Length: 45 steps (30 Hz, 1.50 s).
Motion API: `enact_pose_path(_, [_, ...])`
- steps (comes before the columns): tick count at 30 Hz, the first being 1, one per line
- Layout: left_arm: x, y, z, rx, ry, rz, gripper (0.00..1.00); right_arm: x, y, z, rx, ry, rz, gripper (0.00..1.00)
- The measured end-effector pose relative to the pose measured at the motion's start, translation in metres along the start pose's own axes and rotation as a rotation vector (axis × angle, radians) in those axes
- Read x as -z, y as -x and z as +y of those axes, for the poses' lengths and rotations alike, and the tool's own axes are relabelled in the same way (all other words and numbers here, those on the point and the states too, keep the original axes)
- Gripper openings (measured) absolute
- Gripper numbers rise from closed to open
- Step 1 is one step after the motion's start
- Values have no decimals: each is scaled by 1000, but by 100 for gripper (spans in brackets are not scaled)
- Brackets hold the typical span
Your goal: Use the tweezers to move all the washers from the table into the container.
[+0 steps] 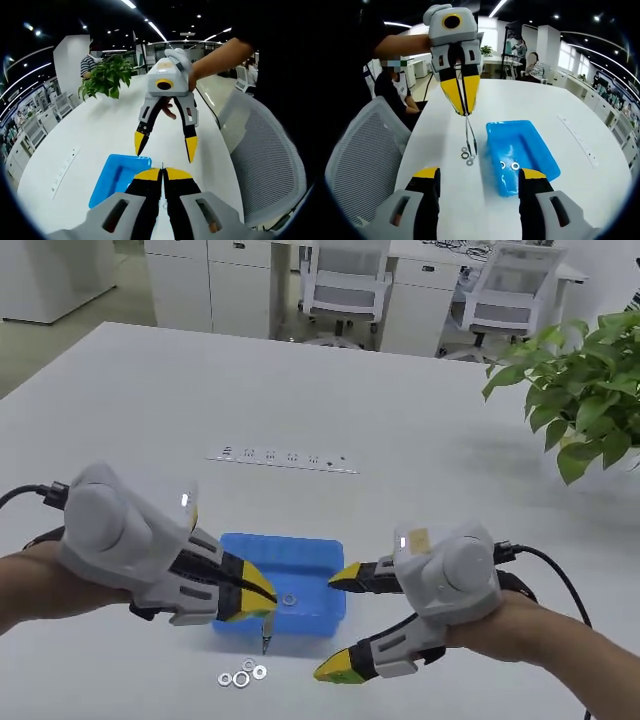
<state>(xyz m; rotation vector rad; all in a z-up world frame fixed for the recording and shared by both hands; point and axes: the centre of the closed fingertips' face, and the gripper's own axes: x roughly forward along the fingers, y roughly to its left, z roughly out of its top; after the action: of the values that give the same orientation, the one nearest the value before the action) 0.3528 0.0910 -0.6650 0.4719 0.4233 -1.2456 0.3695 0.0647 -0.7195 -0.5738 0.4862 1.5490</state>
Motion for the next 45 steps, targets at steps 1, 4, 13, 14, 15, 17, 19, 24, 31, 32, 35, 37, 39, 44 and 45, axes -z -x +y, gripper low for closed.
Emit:
enact_pose_path(1, [0, 0, 0, 1, 0, 0, 6, 0, 0, 0, -1, 0, -1, 65])
enact_pose_path(4, [3, -2, -1, 4, 3, 2, 6, 1, 1, 1, -3, -1, 2, 65])
enact_pose_path(13, [10, -7, -5, 9, 4, 12, 6, 5, 1, 3, -8, -2, 6, 64])
enact_pose_path(14, [11, -8, -5, 10, 4, 13, 6, 6, 1, 3, -9, -1, 8, 64])
enact_pose_path(15, [12, -8, -5, 9, 2, 15, 6, 6, 1, 3, -9, -1, 9, 64])
enact_pose_path(17, [13, -9, -5, 10, -1, 15, 6, 6, 1, 3, -10, 0, 11, 64])
enact_pose_path(19, [13, -9, -4, 12, -2, 15, 6, 6, 0, 3, -12, -1, 11, 64])
enact_pose_path(24, [16, -10, -3, 14, -4, 19, 6, 6, -2, 3, -14, -2, 10, 64])
enact_pose_path(31, [19, -12, -3, 19, 2, 18, 6, 8, -3, 3, -17, -7, 17, 64])
enact_pose_path(32, [19, -12, -3, 20, 2, 19, 6, 8, -4, 3, -18, -8, 17, 64])
enact_pose_path(35, [20, -13, -3, 22, 5, 18, 6, 9, -4, 3, -17, -8, 19, 64])
enact_pose_path(37, [21, -14, -4, 24, 10, 16, 6, 9, -4, 3, -17, -13, 17, 64])
enact_pose_path(39, [22, -15, -4, 23, 10, 14, 6, 9, -5, 4, -21, -11, 18, 63])
enact_pose_path(44, [24, -17, -4, 26, 8, 15, 6, 11, -6, 5, -25, -14, 22, 63])
enact_pose_path(45, [24, -17, -4, 26, 5, 14, 6, 11, -6, 5, -25, -14, 22, 63])
